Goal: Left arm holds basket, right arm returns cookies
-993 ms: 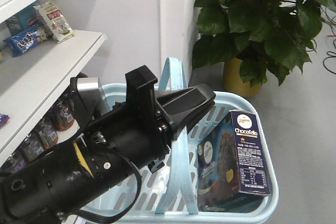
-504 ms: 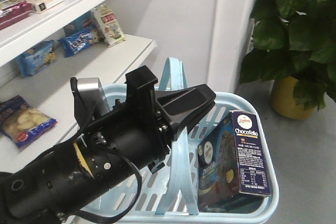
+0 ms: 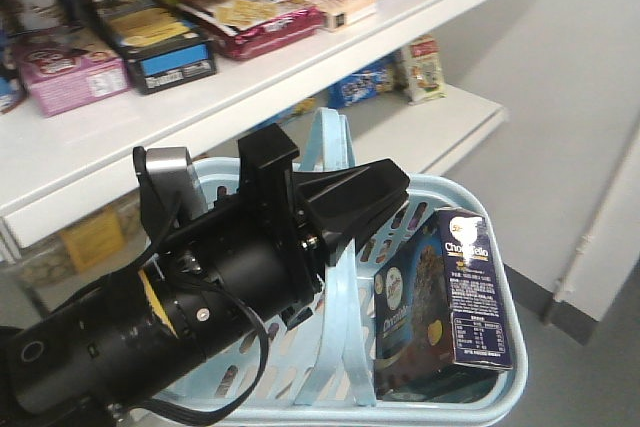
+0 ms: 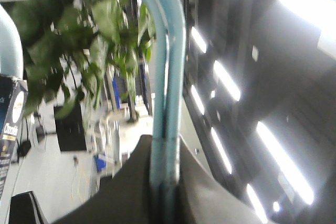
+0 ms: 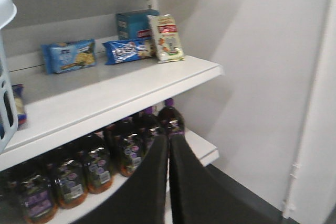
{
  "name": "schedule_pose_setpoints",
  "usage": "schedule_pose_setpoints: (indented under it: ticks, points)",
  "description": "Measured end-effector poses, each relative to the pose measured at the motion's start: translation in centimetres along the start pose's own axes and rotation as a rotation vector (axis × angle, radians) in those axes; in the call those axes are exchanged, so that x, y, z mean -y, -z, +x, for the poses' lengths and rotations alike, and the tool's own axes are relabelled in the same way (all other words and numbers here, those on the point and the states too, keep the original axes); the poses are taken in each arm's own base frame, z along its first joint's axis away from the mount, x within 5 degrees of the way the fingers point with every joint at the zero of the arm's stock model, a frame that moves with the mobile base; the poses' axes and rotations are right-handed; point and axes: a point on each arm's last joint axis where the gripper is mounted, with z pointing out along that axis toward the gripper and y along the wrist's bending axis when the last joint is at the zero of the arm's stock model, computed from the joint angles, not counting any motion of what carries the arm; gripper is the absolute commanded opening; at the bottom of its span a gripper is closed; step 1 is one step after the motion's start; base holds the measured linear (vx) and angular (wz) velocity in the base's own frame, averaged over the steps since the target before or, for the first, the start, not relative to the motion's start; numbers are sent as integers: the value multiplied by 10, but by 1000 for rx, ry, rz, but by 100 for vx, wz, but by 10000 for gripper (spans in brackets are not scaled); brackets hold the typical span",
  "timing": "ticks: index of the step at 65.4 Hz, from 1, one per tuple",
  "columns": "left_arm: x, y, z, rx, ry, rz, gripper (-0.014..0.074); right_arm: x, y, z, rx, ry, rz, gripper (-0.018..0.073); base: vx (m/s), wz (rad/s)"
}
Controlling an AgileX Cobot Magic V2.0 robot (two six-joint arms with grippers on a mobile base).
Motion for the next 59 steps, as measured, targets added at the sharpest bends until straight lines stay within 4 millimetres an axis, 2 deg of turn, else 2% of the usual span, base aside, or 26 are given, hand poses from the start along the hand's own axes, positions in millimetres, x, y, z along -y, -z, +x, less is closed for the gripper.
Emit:
schedule_pose_setpoints:
  ticks: [22, 59]
  points:
    - [1, 0, 5, -26, -12, 7, -6, 0, 0, 0, 0, 0, 0, -8, 5, 64]
    - [2, 0, 5, -24, -1, 10, -6, 0, 0, 0, 0, 0, 0, -8, -7, 37]
